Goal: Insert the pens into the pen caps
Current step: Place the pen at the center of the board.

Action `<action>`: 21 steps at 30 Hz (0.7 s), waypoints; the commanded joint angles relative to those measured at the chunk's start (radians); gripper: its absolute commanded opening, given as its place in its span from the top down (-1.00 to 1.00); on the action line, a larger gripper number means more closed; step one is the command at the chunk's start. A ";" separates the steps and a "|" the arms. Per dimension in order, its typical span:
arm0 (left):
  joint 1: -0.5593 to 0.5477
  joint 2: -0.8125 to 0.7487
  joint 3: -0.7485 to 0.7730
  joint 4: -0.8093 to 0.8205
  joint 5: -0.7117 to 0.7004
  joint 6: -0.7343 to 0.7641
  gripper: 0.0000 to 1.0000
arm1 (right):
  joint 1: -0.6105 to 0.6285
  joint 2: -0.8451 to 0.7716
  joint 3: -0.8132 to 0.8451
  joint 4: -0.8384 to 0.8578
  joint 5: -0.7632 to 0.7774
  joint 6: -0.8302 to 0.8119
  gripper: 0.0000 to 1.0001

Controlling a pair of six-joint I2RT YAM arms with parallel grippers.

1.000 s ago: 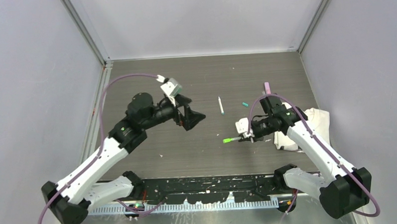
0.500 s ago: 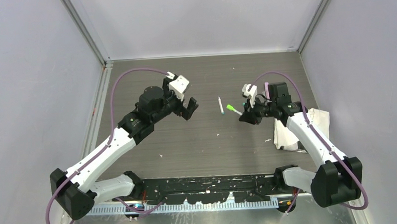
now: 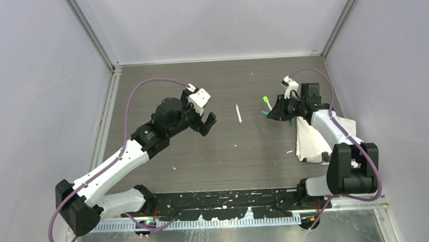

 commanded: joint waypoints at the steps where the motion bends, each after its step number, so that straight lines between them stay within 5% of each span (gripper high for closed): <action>1: -0.027 0.011 -0.009 0.031 -0.012 0.017 -0.80 | -0.047 0.035 0.053 0.060 0.049 0.129 0.97; 21: -0.112 0.027 -0.022 0.029 -0.045 0.067 -0.78 | -0.070 0.360 0.310 -0.091 0.415 0.093 0.98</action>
